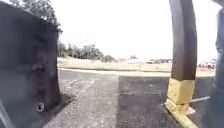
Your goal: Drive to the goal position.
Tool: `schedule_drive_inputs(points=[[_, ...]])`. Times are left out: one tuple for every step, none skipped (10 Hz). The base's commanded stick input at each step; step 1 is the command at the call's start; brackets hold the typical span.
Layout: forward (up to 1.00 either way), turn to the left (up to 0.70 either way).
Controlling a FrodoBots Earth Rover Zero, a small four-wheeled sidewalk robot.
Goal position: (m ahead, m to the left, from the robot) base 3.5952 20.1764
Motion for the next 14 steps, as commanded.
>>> schedule_drive_inputs(points=[[0.7, 0.35], [0.7, 0.35], [0.7, 0.35], [0.7, 0.35], [0.7, 0.35], [0.7, 0.35], [0.7, 0.35], [0.7, 0.35], [0.7, 0.35], [0.7, 0.35], [0.7, 0.35], [0.7, 0.35], [0.7, 0.35], [0.7, 0.35]])
